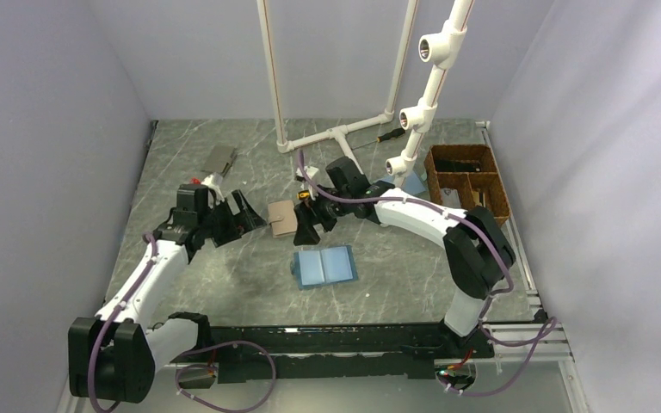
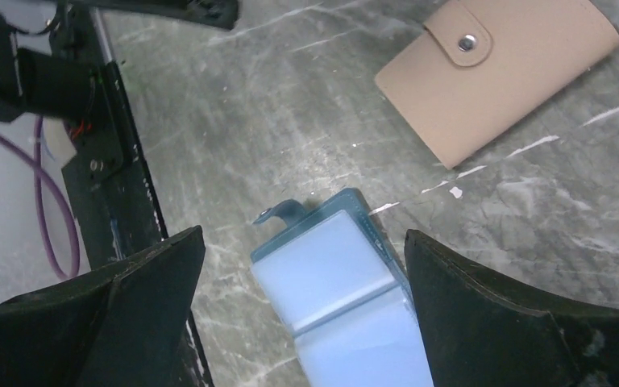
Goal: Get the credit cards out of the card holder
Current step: Pick up the card holder from the center of the board.
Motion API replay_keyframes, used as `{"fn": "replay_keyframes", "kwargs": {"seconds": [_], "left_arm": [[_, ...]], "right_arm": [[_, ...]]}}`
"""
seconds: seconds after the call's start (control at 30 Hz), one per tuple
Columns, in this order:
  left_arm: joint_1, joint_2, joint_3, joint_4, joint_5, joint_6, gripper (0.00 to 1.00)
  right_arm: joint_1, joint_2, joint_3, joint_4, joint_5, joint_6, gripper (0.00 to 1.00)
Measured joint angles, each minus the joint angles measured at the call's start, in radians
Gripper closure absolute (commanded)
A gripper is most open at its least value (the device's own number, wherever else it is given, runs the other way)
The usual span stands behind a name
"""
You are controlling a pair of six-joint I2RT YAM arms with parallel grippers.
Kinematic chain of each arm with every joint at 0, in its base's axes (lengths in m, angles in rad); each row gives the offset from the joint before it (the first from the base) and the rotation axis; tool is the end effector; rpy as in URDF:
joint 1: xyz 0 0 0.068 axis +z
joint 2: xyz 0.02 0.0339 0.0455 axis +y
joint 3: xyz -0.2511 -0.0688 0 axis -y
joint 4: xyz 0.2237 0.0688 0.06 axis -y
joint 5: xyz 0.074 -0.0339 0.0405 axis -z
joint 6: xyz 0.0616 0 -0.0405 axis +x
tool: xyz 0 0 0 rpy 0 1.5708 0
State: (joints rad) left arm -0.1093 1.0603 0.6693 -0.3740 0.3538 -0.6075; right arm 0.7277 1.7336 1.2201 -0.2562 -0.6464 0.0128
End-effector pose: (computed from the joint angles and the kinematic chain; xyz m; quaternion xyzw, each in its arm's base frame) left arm 0.2184 -0.0454 0.2115 -0.1564 0.8946 -0.2870 0.3047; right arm 0.2542 0.2761 0.2179 -0.4215 0.7746 0.4064 0.2389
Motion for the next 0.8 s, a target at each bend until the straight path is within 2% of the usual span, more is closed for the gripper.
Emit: {"fn": "replay_keyframes", "kwargs": {"seconds": [0.2,0.37,0.4,0.67,0.8], "left_arm": [[-0.053,0.009,0.000,-0.005,-0.030,0.027,0.10],[-0.112,0.040,0.000,0.005,-0.062,0.043,0.13],[-0.127,0.045,0.000,0.008,-0.070,0.044,0.14],[-0.268,0.151,0.008,0.045,-0.208,0.043,0.14],[-0.276,0.223,0.010,0.085,-0.271,0.038,0.18]], "right_arm": [[-0.020,0.056,-0.001,0.036,0.063,0.131,0.08],[-0.076,0.061,-0.010,0.070,0.054,0.209,0.32],[-0.090,0.065,-0.010,0.081,0.042,0.226,0.34],[-0.115,0.171,-0.005,0.103,-0.027,0.294,0.35],[-0.109,0.218,0.005,0.092,-0.035,0.307,0.35]]}}
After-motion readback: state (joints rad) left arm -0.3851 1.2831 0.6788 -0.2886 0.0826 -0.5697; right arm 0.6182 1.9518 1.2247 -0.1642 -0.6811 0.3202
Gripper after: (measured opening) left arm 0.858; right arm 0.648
